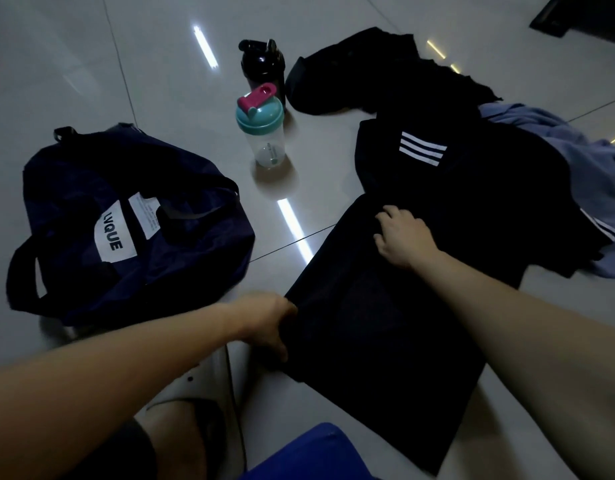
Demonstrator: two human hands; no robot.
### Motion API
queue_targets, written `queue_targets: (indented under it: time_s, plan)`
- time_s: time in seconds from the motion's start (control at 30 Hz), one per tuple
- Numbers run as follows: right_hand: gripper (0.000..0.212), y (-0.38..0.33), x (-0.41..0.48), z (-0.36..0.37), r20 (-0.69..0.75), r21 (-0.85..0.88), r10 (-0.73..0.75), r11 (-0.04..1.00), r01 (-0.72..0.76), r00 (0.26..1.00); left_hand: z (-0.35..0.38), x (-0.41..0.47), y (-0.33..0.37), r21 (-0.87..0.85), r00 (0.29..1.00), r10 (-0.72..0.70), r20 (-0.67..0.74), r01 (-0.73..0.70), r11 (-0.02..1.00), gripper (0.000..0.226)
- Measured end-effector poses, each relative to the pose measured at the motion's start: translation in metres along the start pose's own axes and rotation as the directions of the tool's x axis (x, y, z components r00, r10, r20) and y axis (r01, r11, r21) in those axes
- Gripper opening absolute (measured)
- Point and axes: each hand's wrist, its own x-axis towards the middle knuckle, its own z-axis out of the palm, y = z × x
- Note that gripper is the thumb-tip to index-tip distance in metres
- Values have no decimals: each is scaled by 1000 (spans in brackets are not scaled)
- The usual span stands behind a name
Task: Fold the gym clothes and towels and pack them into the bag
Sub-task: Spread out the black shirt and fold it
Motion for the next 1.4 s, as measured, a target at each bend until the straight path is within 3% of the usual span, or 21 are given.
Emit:
queue_targets:
  time_s: [0.07,0.2,0.33,0.4,0.5,0.57,0.67,0.8,0.9,0.97,1.03,1.13,1.2,1.3,1.33,1.4]
  plan:
    - [45,0,-9,3,-8,-9,-38,999,38,999,16,2,10,187,998,64,-3,-63,980,63]
    - [41,1,-22,6,-12,-22,-88,996,88,996,29,-3,7,313,989,145,-2,-137,940,36]
    - [45,4,-33,9,95,-37,-106,993,110,990,27,-8,-3,404,989,91,118,-131,905,32]
    - [47,6,-39,8,113,-24,-116,993,120,987,28,-9,-4,347,997,66,45,-78,935,36]
    - [47,9,-50,6,50,19,-94,995,93,994,27,-4,9,129,987,27,-157,-7,992,52]
    - [46,14,-59,4,20,64,-20,998,18,1000,27,6,23,7,981,-66,-183,68,998,63]
    - [43,33,-74,5,3,105,112,988,-111,994,27,17,39,55,981,-144,-131,152,987,53]
    - [46,69,-99,18,37,87,205,974,-207,978,19,16,44,175,992,-111,56,100,980,32]
    - [55,83,-112,27,147,59,219,971,-230,965,7,14,51,231,942,-204,267,143,962,22]
    - [58,82,-116,29,162,42,204,976,-214,965,-1,16,56,159,899,-271,345,229,960,24]
    - [55,80,-117,27,89,63,216,973,-222,972,-10,22,60,93,919,-272,286,256,962,31]
    - [45,87,-126,23,-48,109,325,941,-319,944,-15,37,67,133,982,-186,-21,187,973,33]
    - [38,99,-135,23,-77,228,504,849,-477,860,-13,47,72,134,981,-143,-133,161,978,33]
    - [47,122,-148,24,142,492,780,479,-727,610,-9,53,76,106,984,-165,-73,172,979,39]
    - [50,126,-150,25,233,542,810,352,-763,539,-8,54,75,87,982,-180,-50,184,979,39]
    - [46,130,-151,29,344,628,801,191,-755,490,-8,56,74,46,980,-197,8,197,979,29]
